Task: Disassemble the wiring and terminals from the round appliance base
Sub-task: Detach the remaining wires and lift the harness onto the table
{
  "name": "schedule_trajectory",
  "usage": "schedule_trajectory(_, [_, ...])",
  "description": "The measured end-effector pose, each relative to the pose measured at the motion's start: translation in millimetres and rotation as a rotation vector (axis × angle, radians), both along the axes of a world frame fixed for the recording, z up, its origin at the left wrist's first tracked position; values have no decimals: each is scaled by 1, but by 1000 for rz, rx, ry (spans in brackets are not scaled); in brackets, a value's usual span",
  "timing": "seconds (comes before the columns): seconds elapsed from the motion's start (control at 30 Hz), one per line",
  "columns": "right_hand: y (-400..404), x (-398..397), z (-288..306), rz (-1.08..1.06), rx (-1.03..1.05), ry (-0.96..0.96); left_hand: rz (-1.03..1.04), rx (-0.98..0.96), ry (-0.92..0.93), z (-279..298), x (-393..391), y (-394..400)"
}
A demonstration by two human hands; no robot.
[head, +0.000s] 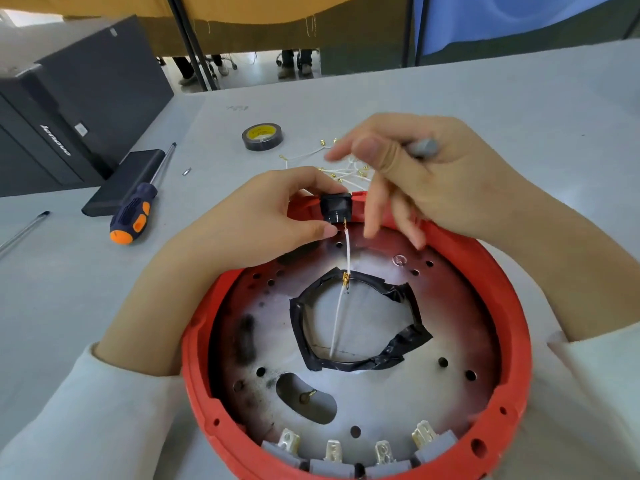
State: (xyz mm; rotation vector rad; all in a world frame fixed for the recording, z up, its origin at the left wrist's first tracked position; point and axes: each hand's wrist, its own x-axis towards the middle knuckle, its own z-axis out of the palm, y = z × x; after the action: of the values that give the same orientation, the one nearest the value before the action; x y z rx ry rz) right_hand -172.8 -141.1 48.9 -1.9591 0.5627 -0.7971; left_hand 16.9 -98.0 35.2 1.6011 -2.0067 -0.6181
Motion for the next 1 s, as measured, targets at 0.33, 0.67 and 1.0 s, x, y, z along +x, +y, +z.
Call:
schedule_trajectory(0.33, [29,3,-7,68,-580,805,4,-29,24,-2,1,0])
schedule_trajectory(0.67, [31,8,-25,-44,-883,769,-15,-57,34,-4,1,1])
schedule_trajectory(1.0, [48,2,-4,-30,-1060,619,-12,-1,79,-1,0,3])
